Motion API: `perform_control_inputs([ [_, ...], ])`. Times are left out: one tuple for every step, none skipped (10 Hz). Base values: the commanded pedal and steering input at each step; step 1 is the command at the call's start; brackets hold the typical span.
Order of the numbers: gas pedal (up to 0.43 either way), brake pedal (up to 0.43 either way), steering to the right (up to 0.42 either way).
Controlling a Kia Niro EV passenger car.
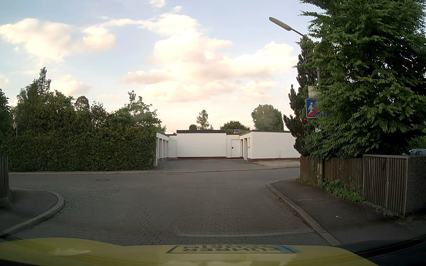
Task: Follow the waypoints while adhering to traffic rules and regulations
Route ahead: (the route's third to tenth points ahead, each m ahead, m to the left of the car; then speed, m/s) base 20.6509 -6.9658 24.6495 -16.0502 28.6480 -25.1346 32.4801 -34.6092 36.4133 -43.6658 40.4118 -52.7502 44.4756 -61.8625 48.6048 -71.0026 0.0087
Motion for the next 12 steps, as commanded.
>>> perform_control_inputs([
  [0.000, 0.256, -0.095],
  [0.000, 0.256, -0.095],
  [0.000, 0.256, -0.095],
  [0.000, 0.262, -0.095],
  [0.000, 0.262, -0.095],
  [0.000, 0.262, -0.095],
  [0.000, 0.268, -0.095],
  [0.000, 0.268, -0.095],
  [0.000, 0.274, -0.095],
  [0.000, 0.274, -0.095],
  [0.000, 0.274, -0.095],
  [0.000, 0.274, -0.095],
])
